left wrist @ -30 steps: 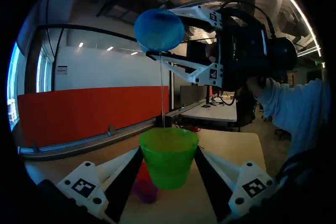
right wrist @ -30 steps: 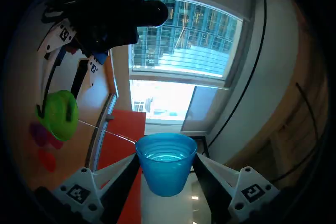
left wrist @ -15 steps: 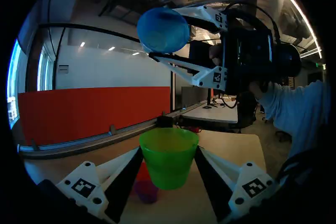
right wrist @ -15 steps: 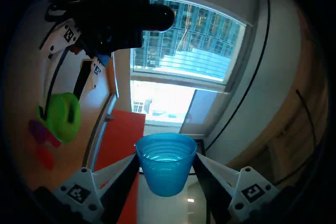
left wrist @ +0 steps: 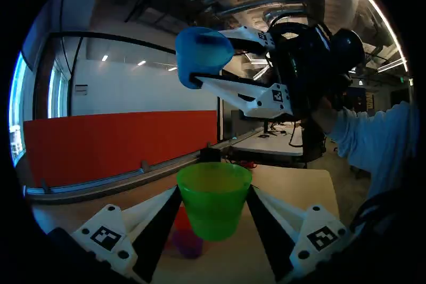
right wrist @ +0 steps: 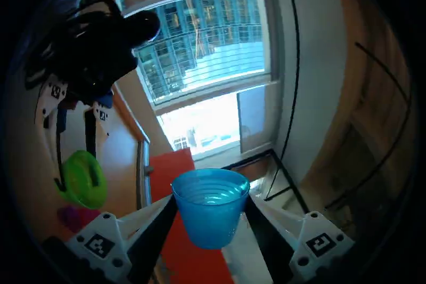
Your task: Pour water
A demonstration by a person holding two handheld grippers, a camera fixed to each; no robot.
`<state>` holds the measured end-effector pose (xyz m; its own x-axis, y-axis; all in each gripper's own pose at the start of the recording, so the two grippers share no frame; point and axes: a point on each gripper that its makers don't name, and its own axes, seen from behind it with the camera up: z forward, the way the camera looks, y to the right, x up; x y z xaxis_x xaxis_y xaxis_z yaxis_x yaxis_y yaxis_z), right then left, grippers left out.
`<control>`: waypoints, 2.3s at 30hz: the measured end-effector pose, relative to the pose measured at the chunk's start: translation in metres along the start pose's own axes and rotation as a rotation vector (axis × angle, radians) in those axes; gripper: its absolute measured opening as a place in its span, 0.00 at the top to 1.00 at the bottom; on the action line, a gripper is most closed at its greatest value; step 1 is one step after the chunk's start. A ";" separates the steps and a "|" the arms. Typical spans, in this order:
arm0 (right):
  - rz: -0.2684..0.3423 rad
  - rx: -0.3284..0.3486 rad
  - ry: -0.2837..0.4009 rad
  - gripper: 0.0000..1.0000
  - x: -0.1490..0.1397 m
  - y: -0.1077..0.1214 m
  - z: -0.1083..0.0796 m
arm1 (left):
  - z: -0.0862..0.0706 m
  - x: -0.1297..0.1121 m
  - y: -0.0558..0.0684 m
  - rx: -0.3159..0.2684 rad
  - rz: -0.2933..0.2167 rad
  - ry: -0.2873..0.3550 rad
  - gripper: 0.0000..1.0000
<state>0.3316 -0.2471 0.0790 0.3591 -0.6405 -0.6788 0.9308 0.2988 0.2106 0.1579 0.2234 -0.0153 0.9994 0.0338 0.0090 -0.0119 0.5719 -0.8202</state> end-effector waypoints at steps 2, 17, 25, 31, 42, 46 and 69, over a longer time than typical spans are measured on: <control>0.087 0.005 -0.008 0.12 -0.002 -0.002 -0.002 | 0.000 0.001 0.000 0.002 0.003 0.001 0.15; 0.777 0.082 -0.034 0.12 0.014 -0.034 -0.010 | 0.003 0.003 -0.002 0.009 0.020 -0.002 0.16; 1.067 0.149 -0.055 0.12 0.019 -0.048 -0.012 | 0.002 0.001 -0.003 0.016 0.029 -0.008 0.16; 1.142 0.176 -0.069 0.12 0.020 -0.056 -0.013 | 0.002 0.002 -0.004 0.021 0.032 -0.008 0.16; 1.173 0.151 -0.086 0.12 0.005 -0.055 -0.022 | -0.006 0.004 -0.017 0.057 0.041 -0.008 0.15; 1.166 0.139 -0.100 0.12 -0.003 -0.056 -0.030 | -0.013 0.002 -0.026 0.083 0.045 -0.015 0.16; 1.197 0.103 -0.103 0.12 -0.028 -0.072 -0.073 | -0.044 -0.017 -0.051 0.158 0.051 -0.073 0.15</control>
<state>0.2495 -0.1986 0.0315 0.9977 -0.0509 0.0437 0.0032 0.6869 0.7268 0.1432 0.1581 0.0010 0.9924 0.1221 0.0161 -0.0731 0.6893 -0.7207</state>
